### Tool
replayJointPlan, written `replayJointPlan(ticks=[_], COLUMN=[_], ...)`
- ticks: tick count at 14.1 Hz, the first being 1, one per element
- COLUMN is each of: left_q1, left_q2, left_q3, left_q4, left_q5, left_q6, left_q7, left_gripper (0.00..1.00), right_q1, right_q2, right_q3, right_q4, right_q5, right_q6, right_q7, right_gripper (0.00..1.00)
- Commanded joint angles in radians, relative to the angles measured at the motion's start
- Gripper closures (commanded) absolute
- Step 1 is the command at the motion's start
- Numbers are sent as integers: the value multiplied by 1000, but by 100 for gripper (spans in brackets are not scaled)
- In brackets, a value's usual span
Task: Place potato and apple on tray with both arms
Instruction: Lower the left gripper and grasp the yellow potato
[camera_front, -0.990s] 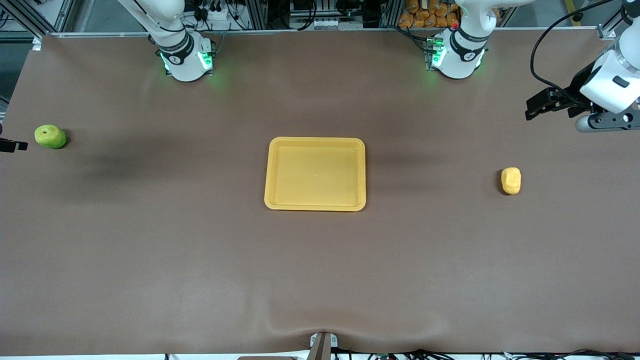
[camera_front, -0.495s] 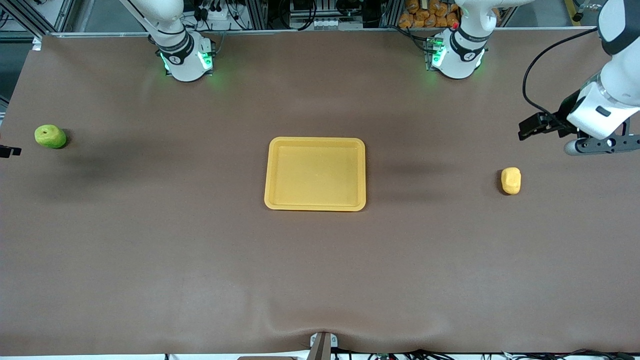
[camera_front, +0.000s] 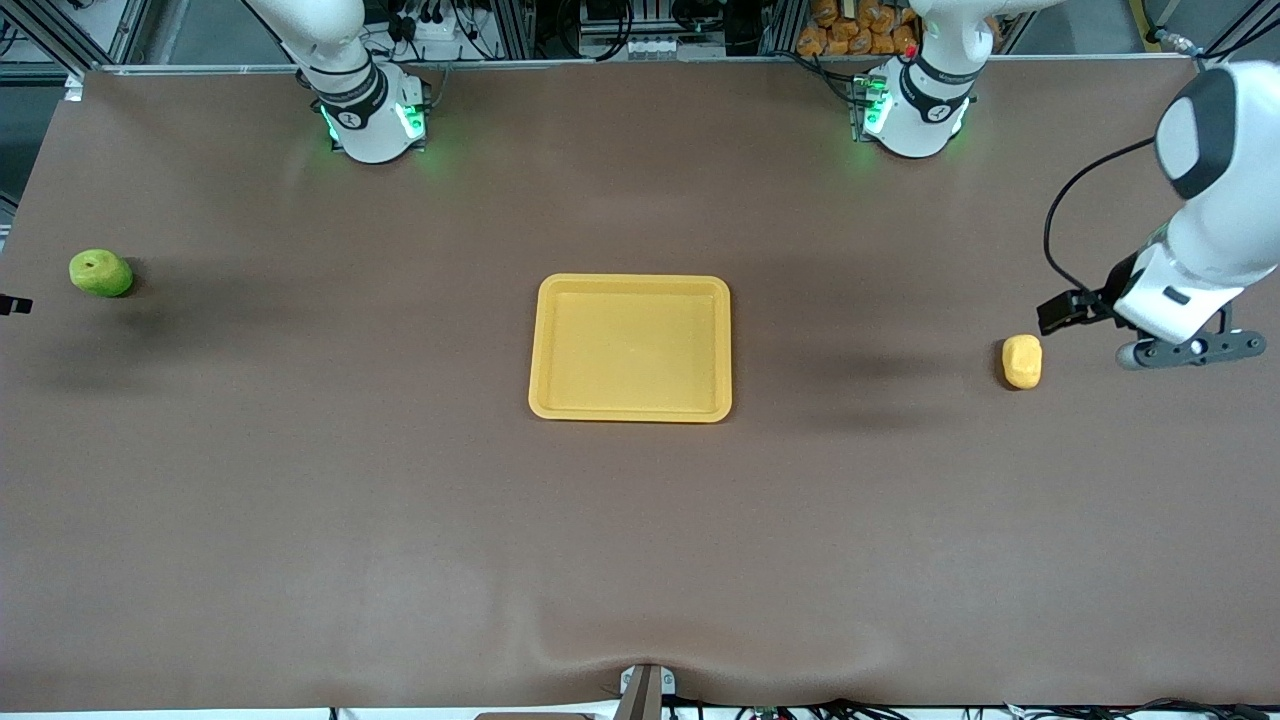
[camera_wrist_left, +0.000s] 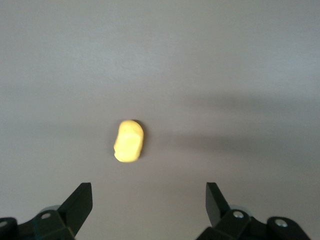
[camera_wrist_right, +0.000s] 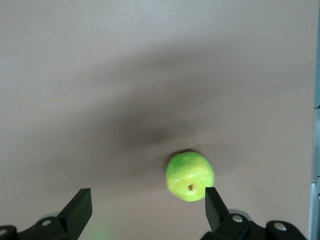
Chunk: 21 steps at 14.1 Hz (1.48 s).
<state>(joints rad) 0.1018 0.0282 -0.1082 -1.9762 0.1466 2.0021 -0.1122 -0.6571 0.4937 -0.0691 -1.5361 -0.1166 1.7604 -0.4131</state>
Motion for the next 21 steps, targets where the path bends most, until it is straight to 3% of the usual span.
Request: replayJointPlan(ticks=[1, 5, 11, 17, 21], left_q1=[7, 50, 121, 128, 148], left_q2=[15, 48, 166, 239, 289], left_q3=[-7, -4, -7, -4, -5], left_q4=[-56, -163, -210, -228, -227], left_q5=[47, 68, 106, 108, 161], left_q6=[104, 303, 477, 507, 523], left_q7=[-12, -10, -10, -10, -4], left_gripper=[0, 0, 0, 0, 2], right_q1=[-33, -58, -104, -119, -141], right_q2=[12, 11, -20, -40, -75], right_q3=[19, 19, 19, 17, 17], right_q4=[-41, -97, -271, -338, -446], right_q5=[-58, -78, -81, -115, -129], right_q6=[57, 99, 283, 321, 441], right_q7=[-24, -26, -52, -53, -53], right_gripper=[0, 0, 0, 0, 0])
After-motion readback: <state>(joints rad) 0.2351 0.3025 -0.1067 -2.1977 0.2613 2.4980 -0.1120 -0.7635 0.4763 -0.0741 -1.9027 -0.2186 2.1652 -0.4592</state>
